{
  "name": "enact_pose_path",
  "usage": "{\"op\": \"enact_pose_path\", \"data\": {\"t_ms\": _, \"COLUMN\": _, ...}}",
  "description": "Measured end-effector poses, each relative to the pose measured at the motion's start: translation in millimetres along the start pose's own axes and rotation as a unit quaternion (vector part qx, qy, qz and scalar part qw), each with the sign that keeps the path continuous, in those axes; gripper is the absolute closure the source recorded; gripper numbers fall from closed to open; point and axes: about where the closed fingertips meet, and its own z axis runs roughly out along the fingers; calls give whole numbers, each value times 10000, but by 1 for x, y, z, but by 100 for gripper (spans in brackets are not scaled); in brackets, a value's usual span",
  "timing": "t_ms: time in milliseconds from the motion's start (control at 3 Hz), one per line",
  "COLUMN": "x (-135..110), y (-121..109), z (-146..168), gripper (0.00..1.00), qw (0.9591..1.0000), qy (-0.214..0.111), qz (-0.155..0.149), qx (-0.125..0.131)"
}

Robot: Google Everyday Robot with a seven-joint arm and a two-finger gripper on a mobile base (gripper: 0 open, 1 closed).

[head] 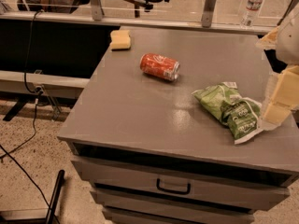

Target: Place coke can upright

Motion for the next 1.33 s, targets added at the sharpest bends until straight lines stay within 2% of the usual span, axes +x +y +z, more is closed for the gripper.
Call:
{"op": "enact_pose_path", "data": {"t_ms": 333, "x": 0, "y": 0, "z": 0, "gripper": 0, "qw": 10000, "qy": 0, "qz": 0, "qx": 1}}
{"op": "enact_pose_path", "data": {"t_ms": 667, "x": -15, "y": -12, "z": 11, "gripper": 0, "qw": 9999, "qy": -93, "qz": -114, "qx": 35}}
{"op": "enact_pose_path", "data": {"t_ms": 1000, "x": -52, "y": -41, "z": 45, "gripper": 0, "qw": 9993, "qy": -248, "qz": -277, "qx": -52}}
{"op": "enact_pose_path", "data": {"t_ms": 1333, "x": -115, "y": -77, "z": 100, "gripper": 0, "qw": 9978, "qy": -412, "qz": -435, "qx": -272}}
